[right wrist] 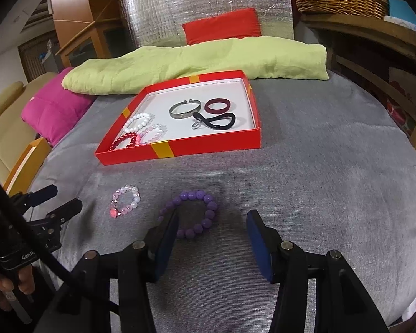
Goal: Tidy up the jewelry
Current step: 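Move both tools back from the tray toward the loose bracelets on the bed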
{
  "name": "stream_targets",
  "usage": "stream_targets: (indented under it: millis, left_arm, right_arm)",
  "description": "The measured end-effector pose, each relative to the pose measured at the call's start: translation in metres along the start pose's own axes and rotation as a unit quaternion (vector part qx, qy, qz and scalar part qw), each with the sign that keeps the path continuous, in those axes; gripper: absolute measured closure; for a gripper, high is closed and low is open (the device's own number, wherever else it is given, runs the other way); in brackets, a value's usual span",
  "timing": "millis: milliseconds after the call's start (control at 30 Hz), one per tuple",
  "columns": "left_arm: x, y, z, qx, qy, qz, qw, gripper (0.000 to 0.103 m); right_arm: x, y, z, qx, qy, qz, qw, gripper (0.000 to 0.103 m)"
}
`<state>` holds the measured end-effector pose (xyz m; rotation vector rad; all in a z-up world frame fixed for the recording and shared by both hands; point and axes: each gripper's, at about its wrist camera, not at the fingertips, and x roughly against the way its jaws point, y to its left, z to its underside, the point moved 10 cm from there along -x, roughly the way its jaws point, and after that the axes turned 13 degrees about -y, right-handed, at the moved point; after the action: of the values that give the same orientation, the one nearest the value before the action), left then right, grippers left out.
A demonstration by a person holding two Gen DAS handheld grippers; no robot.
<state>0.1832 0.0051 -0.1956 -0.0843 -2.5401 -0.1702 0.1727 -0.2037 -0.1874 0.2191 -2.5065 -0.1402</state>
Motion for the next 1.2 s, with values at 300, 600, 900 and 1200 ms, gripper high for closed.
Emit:
stream_targets:
  millis: [300,600,900,1200]
  left_arm:
    - [-0.002,0.0,0.002,-0.002,0.006,-0.002,1.0,0.03]
    - [-0.001,0.0,0.002,0.013,0.008,0.012,0.9998,0.03]
    - [0.002,-0.015,-0.001,-0.002,-0.001,0.034,0.9994,0.03]
    - [0.001,-0.016,0.001,-0.007,0.003,0.034,0.9994,0.03]
  right_arm:
    - [-0.002,-0.007,0.003,-0.012,0.009,0.009,1.0,0.048]
    - [-0.005,-0.006,0.007,-0.013,0.015,0.005,1.0,0.048]
    - [-0.004,0.0,0.006,0.01,0.007,0.005,1.0,0.054]
    - [-0.004,-0.001,0.006,0.009,0.009,0.009,1.0,0.058]
